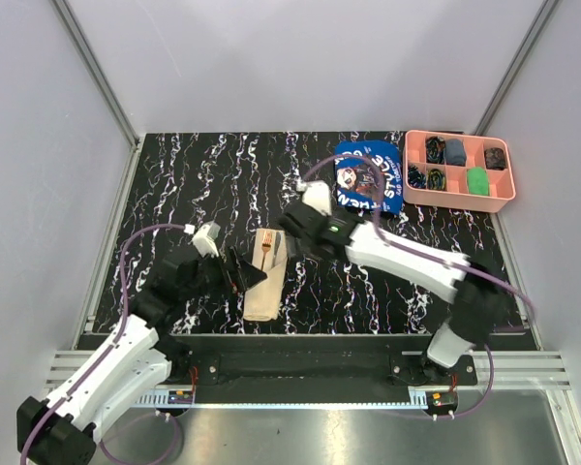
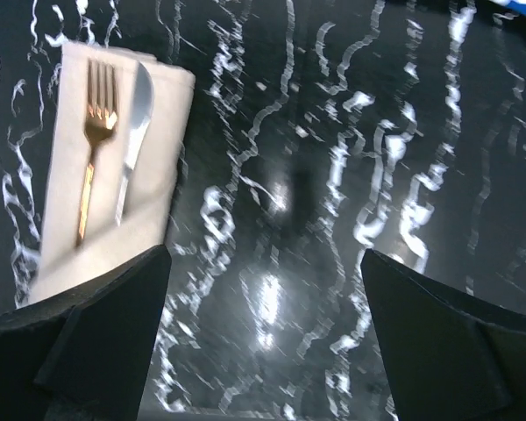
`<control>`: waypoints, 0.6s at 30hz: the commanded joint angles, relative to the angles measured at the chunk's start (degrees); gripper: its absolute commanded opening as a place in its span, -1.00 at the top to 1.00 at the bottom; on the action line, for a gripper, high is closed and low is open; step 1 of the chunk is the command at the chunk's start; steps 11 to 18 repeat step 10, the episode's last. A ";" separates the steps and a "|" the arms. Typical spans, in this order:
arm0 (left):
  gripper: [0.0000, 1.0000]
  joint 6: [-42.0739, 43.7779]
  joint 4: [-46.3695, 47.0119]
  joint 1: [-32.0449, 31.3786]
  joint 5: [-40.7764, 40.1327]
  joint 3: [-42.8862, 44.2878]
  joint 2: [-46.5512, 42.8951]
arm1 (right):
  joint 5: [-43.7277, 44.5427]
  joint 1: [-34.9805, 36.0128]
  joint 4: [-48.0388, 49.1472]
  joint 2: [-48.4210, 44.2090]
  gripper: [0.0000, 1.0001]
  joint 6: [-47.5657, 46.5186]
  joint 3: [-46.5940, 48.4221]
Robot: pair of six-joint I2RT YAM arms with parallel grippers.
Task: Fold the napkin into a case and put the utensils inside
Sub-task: Reset both arms
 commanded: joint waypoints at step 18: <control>-0.97 1.19 6.44 0.15 -3.26 2.49 -5.40 | -7.04 -0.04 24.29 -45.17 -1.00 3.22 -42.25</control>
